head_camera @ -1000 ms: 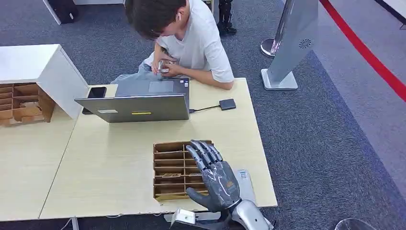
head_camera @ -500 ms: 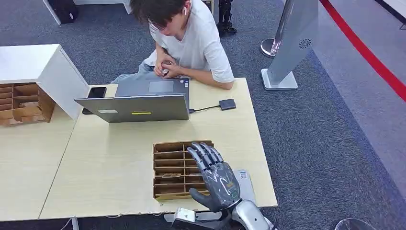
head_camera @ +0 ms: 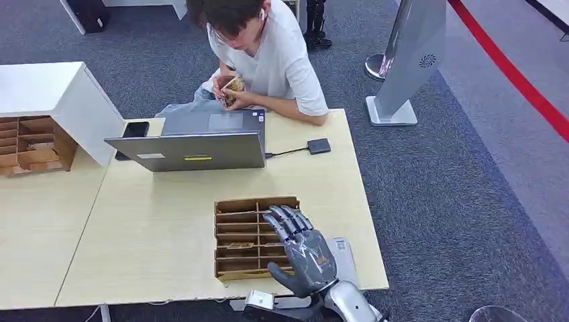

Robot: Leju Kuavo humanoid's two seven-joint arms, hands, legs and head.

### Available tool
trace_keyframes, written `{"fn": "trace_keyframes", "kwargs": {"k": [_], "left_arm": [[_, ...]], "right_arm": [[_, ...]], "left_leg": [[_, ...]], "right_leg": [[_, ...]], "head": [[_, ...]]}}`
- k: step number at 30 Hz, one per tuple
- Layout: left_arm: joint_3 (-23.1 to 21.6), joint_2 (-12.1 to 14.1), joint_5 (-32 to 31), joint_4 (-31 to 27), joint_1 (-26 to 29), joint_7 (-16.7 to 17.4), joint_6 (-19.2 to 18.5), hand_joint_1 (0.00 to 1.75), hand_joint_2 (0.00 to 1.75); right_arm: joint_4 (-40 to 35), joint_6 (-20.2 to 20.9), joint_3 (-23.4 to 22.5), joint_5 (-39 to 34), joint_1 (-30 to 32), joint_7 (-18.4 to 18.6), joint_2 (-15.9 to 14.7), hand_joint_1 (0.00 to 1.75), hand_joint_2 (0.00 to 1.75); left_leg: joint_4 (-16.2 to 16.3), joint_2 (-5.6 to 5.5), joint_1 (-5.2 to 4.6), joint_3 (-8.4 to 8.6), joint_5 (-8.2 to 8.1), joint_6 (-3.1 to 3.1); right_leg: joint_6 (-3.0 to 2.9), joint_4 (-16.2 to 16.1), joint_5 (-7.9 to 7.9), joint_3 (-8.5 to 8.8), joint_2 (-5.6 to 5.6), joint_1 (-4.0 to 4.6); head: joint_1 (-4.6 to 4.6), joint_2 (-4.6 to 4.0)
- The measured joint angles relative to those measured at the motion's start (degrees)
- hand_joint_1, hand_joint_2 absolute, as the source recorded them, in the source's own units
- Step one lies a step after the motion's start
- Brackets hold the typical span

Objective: Pass the card to the sensor for recognition and then transmit it.

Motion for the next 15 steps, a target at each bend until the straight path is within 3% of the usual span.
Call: {"fn": "trace_keyframes", "kwargs": {"k": [15], "left_arm": [[0.0, 0.0, 0.0, 0.2, -0.1, 0.0, 0.0, 0.00, 0.00]], "right_arm": [[0.5, 0.0, 0.0, 0.0, 0.0, 0.0, 0.0, 0.28, 1.75]], "left_leg": [[0.0, 0.00, 0.00, 0.00, 0.00, 0.00]], "right_leg": [[0.00, 0.0, 0.00, 0.00, 0.00, 0.00]], "head": [[-0.02, 0.00]]}}
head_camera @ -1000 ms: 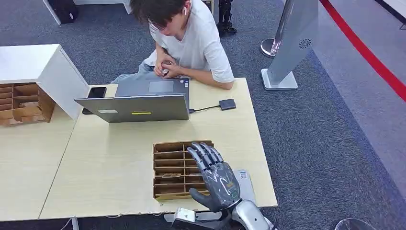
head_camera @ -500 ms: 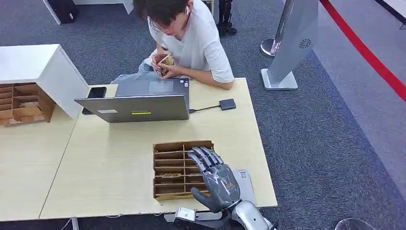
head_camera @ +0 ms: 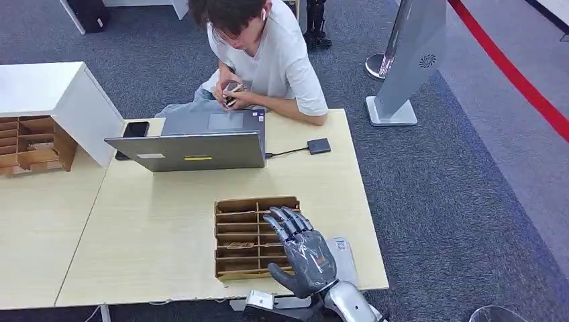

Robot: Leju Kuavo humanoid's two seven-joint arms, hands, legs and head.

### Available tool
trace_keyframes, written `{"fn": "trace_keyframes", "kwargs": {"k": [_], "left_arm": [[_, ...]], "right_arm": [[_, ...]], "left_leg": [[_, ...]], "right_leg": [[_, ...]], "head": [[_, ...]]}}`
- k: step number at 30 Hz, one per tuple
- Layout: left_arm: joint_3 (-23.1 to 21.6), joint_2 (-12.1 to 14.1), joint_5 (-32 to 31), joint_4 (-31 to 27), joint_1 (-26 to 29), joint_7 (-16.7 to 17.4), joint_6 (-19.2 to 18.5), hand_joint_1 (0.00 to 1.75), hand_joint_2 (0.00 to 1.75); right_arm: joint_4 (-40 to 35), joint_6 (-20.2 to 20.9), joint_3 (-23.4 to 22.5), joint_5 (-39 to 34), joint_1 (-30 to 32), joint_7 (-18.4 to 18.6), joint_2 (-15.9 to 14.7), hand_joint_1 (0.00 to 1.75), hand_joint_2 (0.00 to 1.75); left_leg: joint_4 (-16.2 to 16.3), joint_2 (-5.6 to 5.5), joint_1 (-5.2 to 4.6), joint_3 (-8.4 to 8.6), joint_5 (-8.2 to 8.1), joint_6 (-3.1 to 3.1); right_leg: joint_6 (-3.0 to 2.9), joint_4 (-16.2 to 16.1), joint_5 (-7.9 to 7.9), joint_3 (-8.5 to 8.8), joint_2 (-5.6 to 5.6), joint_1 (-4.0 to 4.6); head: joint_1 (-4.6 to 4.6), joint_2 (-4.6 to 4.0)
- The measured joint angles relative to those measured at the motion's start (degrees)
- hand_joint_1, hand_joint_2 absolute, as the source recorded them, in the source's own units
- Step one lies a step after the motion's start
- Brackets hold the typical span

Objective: Pass the card to the sensor for recognition and then transmit it.

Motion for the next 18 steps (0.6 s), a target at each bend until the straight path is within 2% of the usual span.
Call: {"fn": "trace_keyframes", "kwargs": {"k": [6, 12, 18], "left_arm": [[0.0, 0.0, 0.0, 0.2, -0.1, 0.0, 0.1, 0.00, 0.00], [0.0, 0.0, 0.1, 0.3, -0.5, 0.4, 0.5, 0.00, 0.00], [-0.1, 0.0, -0.1, 0.3, -0.5, 0.4, 0.5, 0.00, 0.00]], "right_arm": [[0.2, 0.0, 0.0, 0.1, 0.0, 0.0, 0.0, 0.28, 1.75], [2.6, -0.4, 0.0, 0.6, 0.1, 0.6, 0.0, 0.45, 1.75], [4.3, -0.4, -0.1, 0.7, 0.0, 0.9, 0.3, 0.51, 1.75]], "left_leg": [[0.0, 0.00, 0.00, 0.00, 0.00, 0.00], [0.0, 0.00, 0.00, 0.00, 0.00, 0.00], [0.0, 0.00, 0.00, 0.00, 0.00, 0.00]], "right_leg": [[0.00, 0.0, 0.00, 0.00, 0.00, 0.00], [0.00, 0.0, 0.00, 0.00, 0.00, 0.00], [0.00, 0.0, 0.00, 0.00, 0.00, 0.00]], "head": [[0.02, 0.00], [0.00, 0.00], [0.00, 0.00]]}}
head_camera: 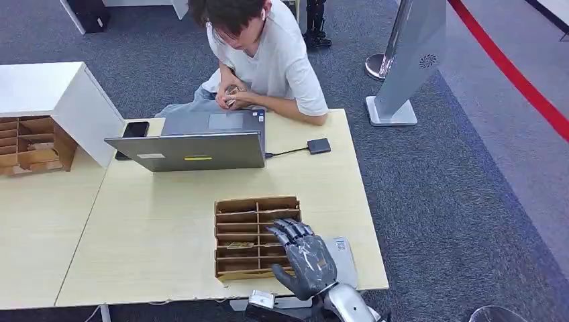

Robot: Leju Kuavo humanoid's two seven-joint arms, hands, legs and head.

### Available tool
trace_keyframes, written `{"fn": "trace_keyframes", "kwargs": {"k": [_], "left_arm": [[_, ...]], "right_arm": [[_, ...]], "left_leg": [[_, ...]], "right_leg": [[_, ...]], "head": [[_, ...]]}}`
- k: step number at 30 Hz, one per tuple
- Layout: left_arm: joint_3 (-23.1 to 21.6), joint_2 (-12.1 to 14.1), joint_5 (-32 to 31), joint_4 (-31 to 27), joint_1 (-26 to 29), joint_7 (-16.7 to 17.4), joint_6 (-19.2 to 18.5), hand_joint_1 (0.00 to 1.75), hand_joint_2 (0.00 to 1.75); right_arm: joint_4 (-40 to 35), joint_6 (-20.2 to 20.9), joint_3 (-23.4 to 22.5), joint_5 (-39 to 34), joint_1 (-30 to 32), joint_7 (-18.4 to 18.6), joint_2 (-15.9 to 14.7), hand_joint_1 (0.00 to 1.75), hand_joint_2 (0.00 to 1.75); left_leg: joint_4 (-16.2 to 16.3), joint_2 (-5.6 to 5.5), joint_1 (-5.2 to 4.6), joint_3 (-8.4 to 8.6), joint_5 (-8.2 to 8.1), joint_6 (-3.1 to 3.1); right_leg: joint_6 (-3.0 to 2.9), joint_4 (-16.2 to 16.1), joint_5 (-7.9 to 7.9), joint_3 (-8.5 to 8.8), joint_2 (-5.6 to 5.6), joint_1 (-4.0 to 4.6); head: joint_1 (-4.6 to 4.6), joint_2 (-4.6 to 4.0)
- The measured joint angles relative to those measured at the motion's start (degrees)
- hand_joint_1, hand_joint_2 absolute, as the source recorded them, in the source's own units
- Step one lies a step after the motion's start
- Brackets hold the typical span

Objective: Pass the card to the sensor for recognition and then transmit it.

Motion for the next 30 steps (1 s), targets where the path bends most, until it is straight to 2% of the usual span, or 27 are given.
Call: {"fn": "trace_keyframes", "kwargs": {"k": [16, 21, 30], "left_arm": [[0.0, 0.0, -0.1, 0.0, 0.0, 0.1, 0.1, 0.00, 0.00], [0.0, 0.0, -0.1, 0.0, 0.0, 0.1, 0.1, 0.00, 0.00], [-0.5, 0.0, -0.2, 0.0, 0.0, 0.1, 0.1, 0.00, 0.00]], "right_arm": [[2.4, 0.1, -0.6, 0.0, -0.4, 0.3, 1.7, 0.56, 1.75], [2.7, 0.1, -0.7, 0.0, -0.5, 0.3, 1.7, 0.49, 1.75], [3.6, 0.4, -1.0, 0.0, -1.3, 0.7, 2.5, 0.49, 1.75]], "left_leg": [[0.0, 0.00, 0.00, 0.00, 0.00, 0.00], [0.0, 0.00, 0.00, 0.00, 0.00, 0.00], [0.0, 0.00, 0.00, 0.00, 0.00, 0.00]], "right_leg": [[0.00, 0.0, 0.00, 0.00, 0.00, 0.00], [0.00, 0.0, 0.00, 0.00, 0.00, 0.00], [0.00, 0.0, 0.00, 0.00, 0.00, 0.00]], "head": [[0.00, 0.00], [0.00, 0.00], [0.02, 0.00]]}}
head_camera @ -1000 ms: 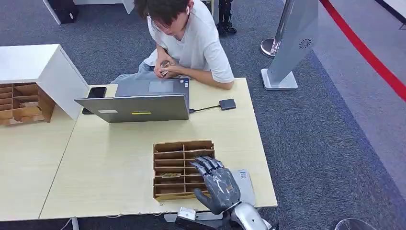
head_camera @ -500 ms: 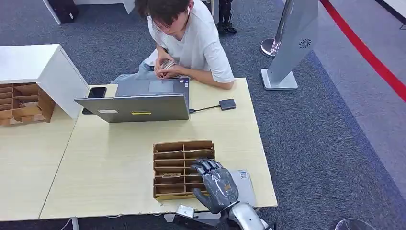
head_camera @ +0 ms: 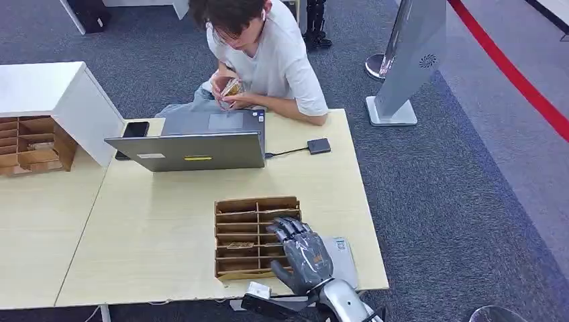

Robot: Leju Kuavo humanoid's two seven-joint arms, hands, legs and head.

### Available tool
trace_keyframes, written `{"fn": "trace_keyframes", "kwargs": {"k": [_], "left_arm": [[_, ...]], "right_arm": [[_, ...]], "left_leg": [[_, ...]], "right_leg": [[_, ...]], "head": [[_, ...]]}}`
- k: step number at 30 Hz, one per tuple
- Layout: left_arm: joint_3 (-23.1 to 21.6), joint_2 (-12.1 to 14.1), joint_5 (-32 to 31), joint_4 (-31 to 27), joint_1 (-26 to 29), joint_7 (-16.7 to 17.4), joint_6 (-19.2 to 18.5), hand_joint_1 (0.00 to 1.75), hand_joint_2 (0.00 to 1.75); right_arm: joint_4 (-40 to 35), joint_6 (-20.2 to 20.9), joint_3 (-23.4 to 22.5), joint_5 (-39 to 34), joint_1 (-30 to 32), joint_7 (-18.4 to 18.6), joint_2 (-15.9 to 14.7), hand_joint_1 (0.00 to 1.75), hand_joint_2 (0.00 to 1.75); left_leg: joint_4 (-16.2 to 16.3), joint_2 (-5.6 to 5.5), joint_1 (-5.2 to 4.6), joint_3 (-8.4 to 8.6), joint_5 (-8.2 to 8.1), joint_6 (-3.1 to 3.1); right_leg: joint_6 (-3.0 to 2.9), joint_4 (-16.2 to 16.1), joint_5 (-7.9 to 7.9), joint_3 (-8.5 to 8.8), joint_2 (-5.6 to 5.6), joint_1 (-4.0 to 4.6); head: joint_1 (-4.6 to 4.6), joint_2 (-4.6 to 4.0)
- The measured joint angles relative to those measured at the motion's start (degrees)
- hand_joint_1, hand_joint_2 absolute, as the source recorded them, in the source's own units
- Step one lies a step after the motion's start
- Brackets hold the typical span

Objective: Pass the card to the sensor for recognition and then transmit it.

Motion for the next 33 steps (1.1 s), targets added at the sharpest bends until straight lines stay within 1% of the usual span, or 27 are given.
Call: {"fn": "trace_keyframes", "kwargs": {"k": [13, 17, 18, 21, 22, 26, 28, 33], "left_arm": [[-0.3, 0.0, 0.0, 0.3, 0.0, 0.0, 0.0, 0.00, 0.00], [-0.6, 0.0, 0.0, 0.3, 0.0, 0.0, 0.0, 0.00, 0.00], [-0.6, 0.0, 0.0, 0.3, 0.0, 0.0, 0.0, 0.00, 0.00], [-0.8, 0.0, -0.1, 0.3, 0.0, 0.0, 0.0, 0.00, 0.00], [-0.9, 0.0, -0.1, 0.3, 0.0, 0.0, 0.0, 0.00, 0.00], [-1.0, 0.0, -0.2, 0.3, 0.0, 0.0, 0.0, 0.00, 0.00], [-1.0, 0.0, -0.3, 0.3, 0.0, 0.0, 0.0, 0.00, 0.00], [-1.0, 0.0, -0.4, 0.3, 0.0, 0.1, 0.0, 0.00, 0.00]], "right_arm": [[0.3, 0.0, 0.0, 0.0, -0.2, 0.0, 0.3, 0.49, 1.75], [0.5, 0.0, 0.0, 0.0, -0.2, 0.0, 0.3, 0.54, 1.75], [0.6, 0.1, 0.0, 0.0, -0.2, 0.1, 0.3, 0.58, 1.75], [0.7, 0.2, 0.0, 0.0, -0.5, 0.4, 0.5, 0.56, 1.75], [0.7, 0.3, -0.1, 0.0, -0.6, 0.4, 0.6, 0.59, 1.75], [1.1, 0.9, -0.2, 0.0, -1.1, 0.5, 0.9, 0.59, 1.75], [1.2, 1.0, -0.3, 0.0, -1.2, 0.8, 1.1, 0.75, 1.75], [1.8, 1.2, -0.7, 0.0, -1.4, 1.0, 1.2, 0.80, 1.75]], "left_leg": [[0.0, 0.00, 0.00, 0.00, 0.00, 0.00], [0.0, 0.00, 0.00, 0.00, 0.00, 0.00], [0.0, 0.00, 0.00, 0.00, 0.00, 0.00], [0.0, 0.00, 0.00, 0.00, 0.00, 0.00], [0.0, 0.00, 0.00, 0.00, 0.00, 0.00], [0.0, 0.00, 0.00, 0.00, 0.00, 0.00], [0.0, 0.00, 0.00, 0.00, 0.00, 0.00], [0.0, 0.00, 0.00, 0.00, 0.00, 0.00]], "right_leg": [[0.00, 0.0, 0.00, 0.00, 0.00, 0.00], [0.00, 0.0, 0.00, 0.00, 0.00, 0.00], [0.00, 0.0, 0.00, 0.00, 0.00, 0.00], [0.00, 0.0, 0.00, 0.00, 0.00, 0.00], [0.00, 0.0, 0.00, 0.00, 0.00, 0.00], [0.00, 0.0, 0.00, 0.00, 0.00, 0.00], [0.00, 0.0, 0.00, 0.00, 0.00, 0.00], [0.00, 0.0, 0.00, 0.00, 0.00, 0.00]], "head": [[0.00, 0.00], [-0.02, 0.00], [0.00, 0.00], [0.00, 0.00], [0.00, 0.00], [-0.02, 0.00], [-0.02, 0.00], [0.00, 0.00]]}}
